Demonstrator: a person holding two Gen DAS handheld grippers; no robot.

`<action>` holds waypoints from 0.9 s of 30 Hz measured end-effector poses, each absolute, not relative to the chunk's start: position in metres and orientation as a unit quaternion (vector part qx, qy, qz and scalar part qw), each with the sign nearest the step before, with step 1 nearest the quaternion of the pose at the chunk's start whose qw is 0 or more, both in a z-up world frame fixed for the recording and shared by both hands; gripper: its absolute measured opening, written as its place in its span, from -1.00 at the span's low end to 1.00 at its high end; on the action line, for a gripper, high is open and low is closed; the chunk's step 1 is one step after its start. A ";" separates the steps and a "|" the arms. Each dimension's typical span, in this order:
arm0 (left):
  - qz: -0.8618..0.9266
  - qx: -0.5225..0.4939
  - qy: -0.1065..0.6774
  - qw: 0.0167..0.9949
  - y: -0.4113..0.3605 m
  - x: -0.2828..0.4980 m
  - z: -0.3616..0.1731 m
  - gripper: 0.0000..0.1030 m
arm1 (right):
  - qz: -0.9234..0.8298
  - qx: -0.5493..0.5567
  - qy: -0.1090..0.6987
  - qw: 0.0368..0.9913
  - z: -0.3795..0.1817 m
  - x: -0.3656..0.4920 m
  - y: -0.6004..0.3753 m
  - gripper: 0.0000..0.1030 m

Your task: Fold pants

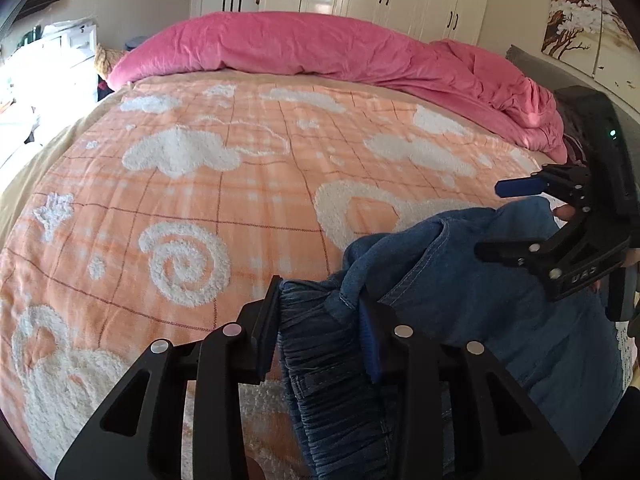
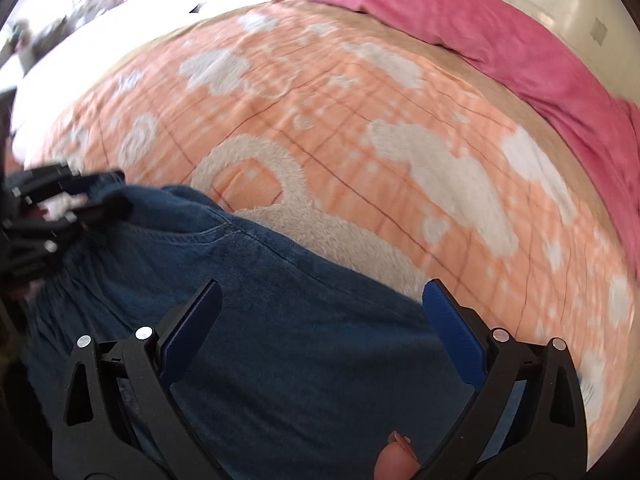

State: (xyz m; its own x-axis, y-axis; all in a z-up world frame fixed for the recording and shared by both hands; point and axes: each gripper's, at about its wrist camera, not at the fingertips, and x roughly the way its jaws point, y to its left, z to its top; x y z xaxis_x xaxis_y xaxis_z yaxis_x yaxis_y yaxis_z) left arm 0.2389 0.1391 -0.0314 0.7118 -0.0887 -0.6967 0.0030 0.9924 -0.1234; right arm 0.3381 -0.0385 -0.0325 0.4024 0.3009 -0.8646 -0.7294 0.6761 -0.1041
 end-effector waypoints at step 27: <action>-0.008 0.012 0.288 0.957 0.108 0.079 0.013 -0.23 | 0.375 -0.158 0.324 0.854 0.013 0.104 -0.089 -0.86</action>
